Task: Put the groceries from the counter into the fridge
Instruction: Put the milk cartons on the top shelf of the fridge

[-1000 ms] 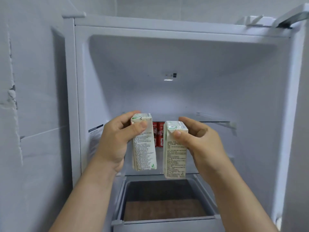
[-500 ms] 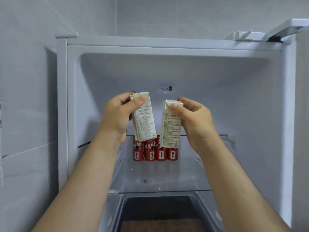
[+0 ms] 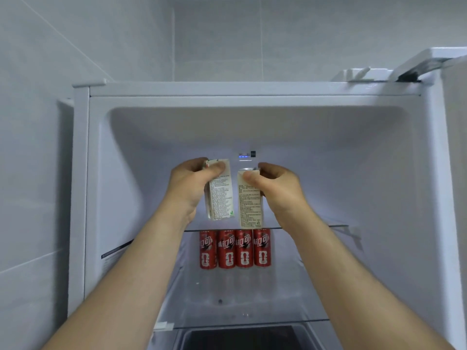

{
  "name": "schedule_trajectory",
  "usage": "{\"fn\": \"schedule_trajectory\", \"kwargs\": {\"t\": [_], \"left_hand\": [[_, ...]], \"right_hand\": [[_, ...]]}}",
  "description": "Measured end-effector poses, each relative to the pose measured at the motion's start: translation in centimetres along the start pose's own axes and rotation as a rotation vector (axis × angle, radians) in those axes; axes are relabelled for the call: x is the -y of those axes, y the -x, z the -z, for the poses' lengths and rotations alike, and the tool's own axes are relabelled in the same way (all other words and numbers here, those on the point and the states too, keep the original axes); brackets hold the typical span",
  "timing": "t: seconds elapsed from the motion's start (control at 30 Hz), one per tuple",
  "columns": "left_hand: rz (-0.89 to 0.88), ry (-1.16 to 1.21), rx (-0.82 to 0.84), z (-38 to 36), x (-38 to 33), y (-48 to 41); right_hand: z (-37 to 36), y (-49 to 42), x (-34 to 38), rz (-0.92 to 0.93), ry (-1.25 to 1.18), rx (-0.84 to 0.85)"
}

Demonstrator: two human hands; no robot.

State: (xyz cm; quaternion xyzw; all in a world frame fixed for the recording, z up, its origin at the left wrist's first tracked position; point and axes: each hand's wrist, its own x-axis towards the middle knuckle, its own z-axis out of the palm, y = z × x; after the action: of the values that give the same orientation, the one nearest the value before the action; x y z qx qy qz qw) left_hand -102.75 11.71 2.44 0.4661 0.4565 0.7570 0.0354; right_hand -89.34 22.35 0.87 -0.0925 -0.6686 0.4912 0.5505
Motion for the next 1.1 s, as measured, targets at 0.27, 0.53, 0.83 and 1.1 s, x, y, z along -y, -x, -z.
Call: {"fn": "schedule_trajectory", "kwargs": {"t": [0.27, 0.53, 0.83, 1.1], "left_hand": [[0.003, -0.048, 0.02, 0.3, 1.9, -1.2], [0.041, -0.115, 0.057, 0.8, 3.8, -2.6], [0.096, -0.136, 0.038, 0.6, 5.6, -3.5], [0.19, -0.08, 0.045, 0.8, 5.1, -3.6]], "right_hand": [[-0.2, -1.3, -1.6, 0.006, 0.086, 0.035], [-0.5, -2.9, -2.9, -0.048, 0.054, 0.049], [-0.7, -4.1, -3.8, -0.09, 0.069, 0.108], [0.0, -4.2, -3.5, 0.029, 0.377, 0.124]]}}
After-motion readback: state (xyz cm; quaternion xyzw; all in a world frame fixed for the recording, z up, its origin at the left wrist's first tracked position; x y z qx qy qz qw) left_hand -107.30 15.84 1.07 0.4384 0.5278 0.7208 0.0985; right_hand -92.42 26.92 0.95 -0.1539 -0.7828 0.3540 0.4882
